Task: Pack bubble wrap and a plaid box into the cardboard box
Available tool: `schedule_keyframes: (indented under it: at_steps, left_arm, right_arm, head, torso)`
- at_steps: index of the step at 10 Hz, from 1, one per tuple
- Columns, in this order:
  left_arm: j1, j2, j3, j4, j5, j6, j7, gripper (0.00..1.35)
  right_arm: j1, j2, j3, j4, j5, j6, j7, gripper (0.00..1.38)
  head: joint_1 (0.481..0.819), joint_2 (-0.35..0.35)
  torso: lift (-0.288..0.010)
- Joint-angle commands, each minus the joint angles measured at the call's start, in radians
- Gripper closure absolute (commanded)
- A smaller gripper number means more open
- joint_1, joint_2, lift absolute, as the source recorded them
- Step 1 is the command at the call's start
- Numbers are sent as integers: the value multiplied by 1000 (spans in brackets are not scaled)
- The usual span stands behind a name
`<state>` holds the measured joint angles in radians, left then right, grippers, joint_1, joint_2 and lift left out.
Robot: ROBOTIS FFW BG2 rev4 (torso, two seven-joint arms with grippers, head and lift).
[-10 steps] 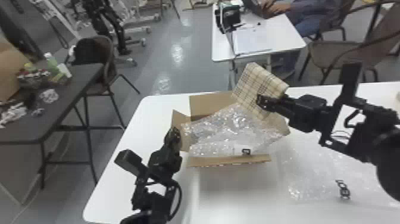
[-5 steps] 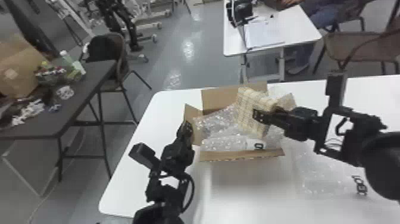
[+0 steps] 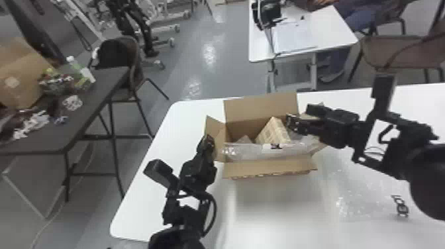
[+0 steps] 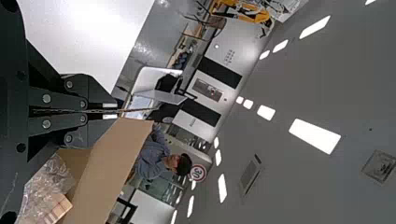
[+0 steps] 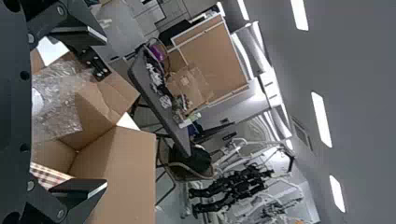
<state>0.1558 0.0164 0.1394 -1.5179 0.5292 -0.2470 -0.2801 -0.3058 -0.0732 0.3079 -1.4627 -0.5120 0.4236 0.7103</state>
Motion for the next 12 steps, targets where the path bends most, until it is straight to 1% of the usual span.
schedule_keyframes:
  at_steps: [1,2,3,4,5,6,7,8,9,10,11,12]
  left_arm:
    - [1,1,0,1,0,0,-1,1219]
    - [1,1,-1,-1,3,0,-1,1219]
    - [1,1,-1,-1,5,-2,-1,1219]
    - [2,1,0,-1,6,-5,-1,1219]
    - [5,2,2,-1,8,-6,-2,1219]
    - [7,5,2,1,8,-8,-2,1219]
    - [10,5,3,-1,11,-9,-2,1219]
    - [10,5,2,1,11,-9,-2,1219]
    - [10,5,0,-1,11,-9,-2,1219]
    - [10,7,2,1,14,-9,-2,1219]
    - [11,8,2,-1,15,-9,-2,1219]
    - [8,10,0,1,15,-8,-4,1219]
  right_arm:
    - [50,4,-116,-103,104,-28,-2,145]
    - [97,-5,-197,-166,176,-71,0,145]
    - [162,-20,-279,-206,205,-100,-2,145]
    - [238,-28,-362,-237,233,-140,0,145]
    - [313,-36,-440,-252,262,-194,0,145]
    - [379,-36,-518,-240,273,-304,-2,145]
    - [424,-36,-584,-202,271,-402,-2,145]
    - [464,-31,-647,-168,273,-474,-2,145]
    - [499,-28,-702,-133,259,-526,1,145]
    - [525,-25,-737,-105,254,-572,1,145]
    - [539,-22,-767,-71,253,-614,9,145]
    - [544,-17,-797,-33,265,-646,43,145]
  head:
    - [689,350]
    - [677,332]
    - [668,283]
    - [669,260]
    - [681,206]
    - [695,157]
    - [695,103]
    - [695,80]
    - [695,30]
    - [695,-14]
    - [695,-49]
    - [695,-64]
  torso:
    - [-110]
    - [-110]
    - [-110]
    - [-110]
    - [-110]
    - [-110]
    - [-110]
    - [-110]
    - [-110]
    - [-110]
    - [-110]
    - [-110]
